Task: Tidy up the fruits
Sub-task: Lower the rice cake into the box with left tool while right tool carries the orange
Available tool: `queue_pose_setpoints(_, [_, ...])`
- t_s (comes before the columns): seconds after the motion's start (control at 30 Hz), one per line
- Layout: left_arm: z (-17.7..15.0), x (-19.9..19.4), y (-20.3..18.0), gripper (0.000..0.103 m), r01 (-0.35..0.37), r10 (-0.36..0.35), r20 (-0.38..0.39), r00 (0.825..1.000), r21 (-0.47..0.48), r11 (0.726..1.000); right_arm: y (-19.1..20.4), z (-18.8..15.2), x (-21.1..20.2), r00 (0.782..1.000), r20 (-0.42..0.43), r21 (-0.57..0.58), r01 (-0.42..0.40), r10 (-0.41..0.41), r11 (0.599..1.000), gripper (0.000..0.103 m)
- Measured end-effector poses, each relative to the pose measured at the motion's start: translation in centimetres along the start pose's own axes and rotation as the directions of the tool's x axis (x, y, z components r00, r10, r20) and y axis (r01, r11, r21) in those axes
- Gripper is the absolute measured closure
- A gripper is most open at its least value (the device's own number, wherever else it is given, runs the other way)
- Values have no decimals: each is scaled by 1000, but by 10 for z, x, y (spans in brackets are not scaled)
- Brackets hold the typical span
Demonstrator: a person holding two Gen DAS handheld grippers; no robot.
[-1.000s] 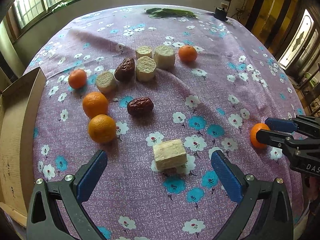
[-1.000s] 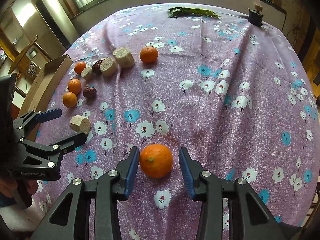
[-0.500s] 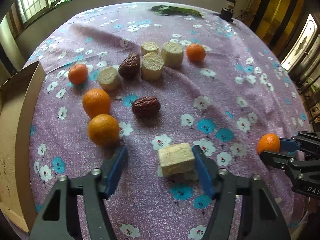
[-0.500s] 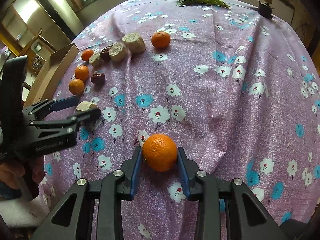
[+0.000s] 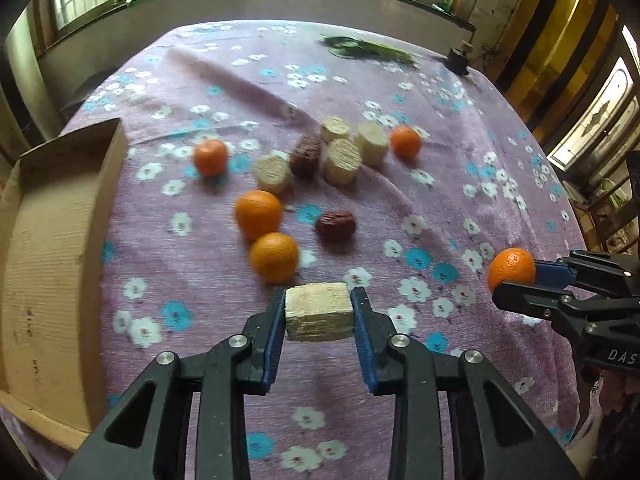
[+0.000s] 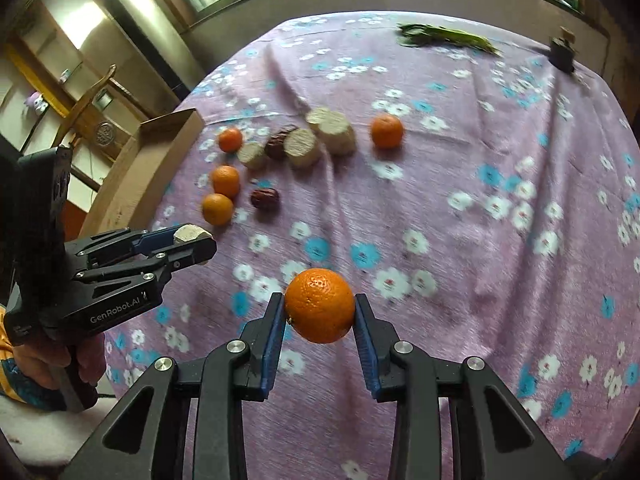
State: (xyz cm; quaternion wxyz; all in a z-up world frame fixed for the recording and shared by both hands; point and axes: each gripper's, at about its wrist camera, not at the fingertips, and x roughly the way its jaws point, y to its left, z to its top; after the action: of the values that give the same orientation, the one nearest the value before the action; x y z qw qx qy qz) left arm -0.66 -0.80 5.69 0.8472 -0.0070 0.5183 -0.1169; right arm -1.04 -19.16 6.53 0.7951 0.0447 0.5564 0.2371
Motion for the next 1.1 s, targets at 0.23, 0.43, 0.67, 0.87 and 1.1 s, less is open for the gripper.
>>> queue_pose_setpoints(0.23, [2,-22,56,72,-109,110,12,994,-71,992,60,31,26,998,-6,-89,-61,61,994,66])
queue_pose_setpoints(0.43, [0,-31,108,72,-177,180,12,984,-133,975,112,58,54,993,-25,-163,-114,111,980,66])
queue_pose_setpoints(0.67, [-2,-33,167,72,-246,248,-14,969,-207,947,170,91,92,984,-48,-221,-179,172,959,66])
queue_pose_setpoints(0.87, [-9,-29,212,72,-300,295,-57,954,-255,919,221,120,131,970,-77,-261,-241,229,935,66])
queue_pose_setpoints(1.1, [-21,-20,235,72,-302,287,-94,953,-273,913,254,134,185,961,-163,-286,-261,221,922,66])
